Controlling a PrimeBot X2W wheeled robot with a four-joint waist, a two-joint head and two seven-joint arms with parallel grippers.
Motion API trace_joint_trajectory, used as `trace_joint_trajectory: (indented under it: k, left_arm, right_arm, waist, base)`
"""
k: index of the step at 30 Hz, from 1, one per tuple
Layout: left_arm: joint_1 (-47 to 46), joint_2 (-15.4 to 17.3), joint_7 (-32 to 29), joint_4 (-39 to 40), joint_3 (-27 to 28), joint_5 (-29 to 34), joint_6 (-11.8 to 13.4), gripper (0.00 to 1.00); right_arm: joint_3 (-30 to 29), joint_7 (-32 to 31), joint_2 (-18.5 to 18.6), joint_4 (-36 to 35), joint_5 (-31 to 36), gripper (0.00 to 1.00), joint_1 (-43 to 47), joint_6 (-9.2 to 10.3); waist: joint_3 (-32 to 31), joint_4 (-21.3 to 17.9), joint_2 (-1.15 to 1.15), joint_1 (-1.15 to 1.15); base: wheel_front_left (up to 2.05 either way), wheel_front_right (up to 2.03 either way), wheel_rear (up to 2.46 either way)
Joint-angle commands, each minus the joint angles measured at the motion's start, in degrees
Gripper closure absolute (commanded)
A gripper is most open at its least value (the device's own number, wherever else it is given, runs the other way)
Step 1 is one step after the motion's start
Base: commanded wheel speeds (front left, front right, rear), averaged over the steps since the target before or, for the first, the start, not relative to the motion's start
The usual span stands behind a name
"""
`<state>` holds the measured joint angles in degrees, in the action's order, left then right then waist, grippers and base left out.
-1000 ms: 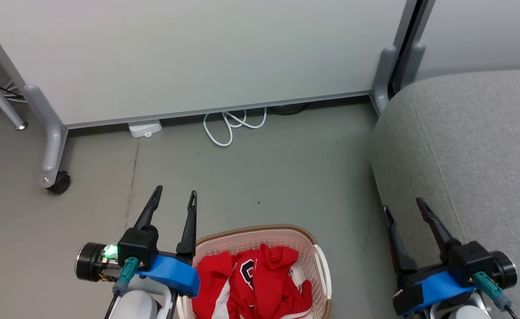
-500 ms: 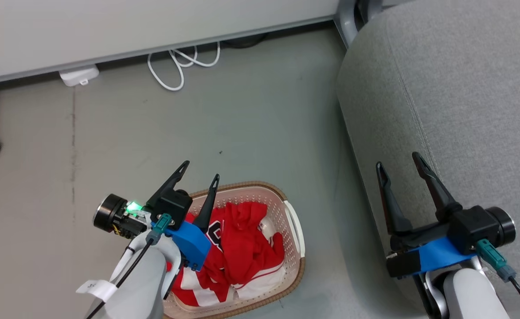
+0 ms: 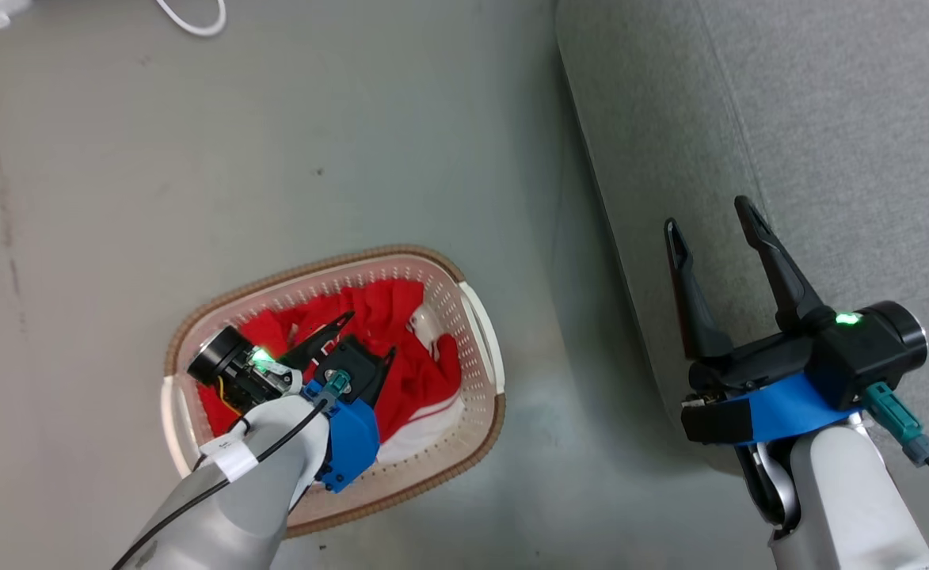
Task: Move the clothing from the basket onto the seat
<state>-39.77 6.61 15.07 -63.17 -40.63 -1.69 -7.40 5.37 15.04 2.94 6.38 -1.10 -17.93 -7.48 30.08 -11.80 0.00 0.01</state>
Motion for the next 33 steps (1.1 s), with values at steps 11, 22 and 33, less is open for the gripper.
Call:
trace_joint_trajectory:
  k: [11,22,33]
  left_arm:
    - [-6.5,0.7,-5.6,-7.8,-13.2,-9.3,-0.1,0.00]
    - [-11.6,4.1,-15.1,-7.7,-19.3,-21.3,-0.1,0.00]
    - [-15.8,5.9,-20.0,-4.9,-25.4,-29.1,-0.1,0.00]
  right_arm:
    - [1.0,0.2,0.6,-3.2,-0.4,0.00,-3.3,-0.03]
    - [1.5,0.2,0.5,-7.0,-0.3,0.00,-4.4,-0.03]
    - [2.5,0.2,1.2,-9.4,-0.5,0.00,-5.1,-0.03]
  waist:
    - [9.9,-2.5,0.00,-0.01]
    - [16.3,-3.4,0.00,-0.01]
    - [21.5,-3.7,0.00,-0.01]
  base:
    - [0.00,0.00,0.00]
    - [0.00,0.00,0.00]
    - [0.00,0.00,0.00]
